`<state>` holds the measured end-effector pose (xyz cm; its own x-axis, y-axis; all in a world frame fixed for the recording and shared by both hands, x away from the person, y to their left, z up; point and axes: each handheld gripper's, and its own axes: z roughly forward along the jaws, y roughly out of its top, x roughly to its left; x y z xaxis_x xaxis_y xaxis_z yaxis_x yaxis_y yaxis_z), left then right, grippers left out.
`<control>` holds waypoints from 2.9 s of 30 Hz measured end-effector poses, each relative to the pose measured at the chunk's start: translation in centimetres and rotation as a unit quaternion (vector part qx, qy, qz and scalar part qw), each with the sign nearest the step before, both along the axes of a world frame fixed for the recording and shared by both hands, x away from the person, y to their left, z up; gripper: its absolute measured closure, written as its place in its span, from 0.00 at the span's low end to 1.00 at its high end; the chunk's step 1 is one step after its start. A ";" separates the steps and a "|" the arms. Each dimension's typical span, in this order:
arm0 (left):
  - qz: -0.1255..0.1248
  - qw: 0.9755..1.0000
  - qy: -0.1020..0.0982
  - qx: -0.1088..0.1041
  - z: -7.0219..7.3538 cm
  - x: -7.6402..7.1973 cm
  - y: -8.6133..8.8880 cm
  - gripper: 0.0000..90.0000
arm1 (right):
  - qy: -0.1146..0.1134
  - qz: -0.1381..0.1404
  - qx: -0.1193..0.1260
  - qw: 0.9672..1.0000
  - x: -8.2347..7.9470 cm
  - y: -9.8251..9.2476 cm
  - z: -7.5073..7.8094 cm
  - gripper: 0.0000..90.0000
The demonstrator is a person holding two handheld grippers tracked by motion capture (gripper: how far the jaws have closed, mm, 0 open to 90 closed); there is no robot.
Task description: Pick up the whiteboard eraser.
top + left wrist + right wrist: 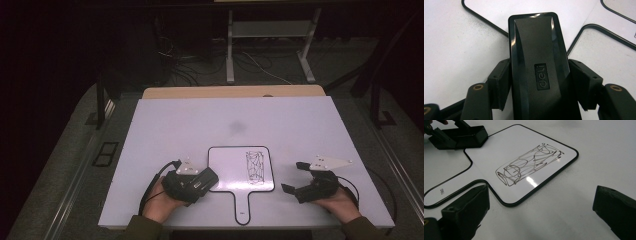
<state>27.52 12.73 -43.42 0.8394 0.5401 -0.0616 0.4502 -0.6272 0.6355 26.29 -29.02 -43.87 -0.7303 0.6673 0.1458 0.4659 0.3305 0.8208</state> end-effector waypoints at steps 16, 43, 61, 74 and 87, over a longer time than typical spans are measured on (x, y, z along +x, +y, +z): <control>0.001 1.000 0.002 0.011 0.2 -0.1 0.0 0.44 | -0.002 0.001 0.001 1.000 0.0 0.0 0.0 0.00; -0.005 1.000 0.011 -0.003 0.7 0.1 0.4 0.44 | -0.001 0.004 0.002 1.000 -0.1 0.0 0.0 0.00; -0.012 1.000 -0.001 -0.023 1.5 0.9 0.2 0.44 | 0.003 0.004 0.003 1.000 0.0 0.1 -0.1 0.00; -0.011 0.999 -0.016 -0.032 2.6 1.9 -0.8 0.44 | 0.004 0.005 0.005 1.000 0.0 0.1 0.0 0.00; -0.032 0.999 -0.011 -0.038 3.3 3.1 -2.1 0.44 | 0.006 0.003 0.013 1.000 -0.1 0.1 0.0 0.00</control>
<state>30.61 10.68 -40.15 0.8732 0.4805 -0.0812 0.3965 -0.6038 0.6915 26.21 -28.94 -43.91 -0.7322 0.6591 0.1716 0.4739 0.3121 0.8234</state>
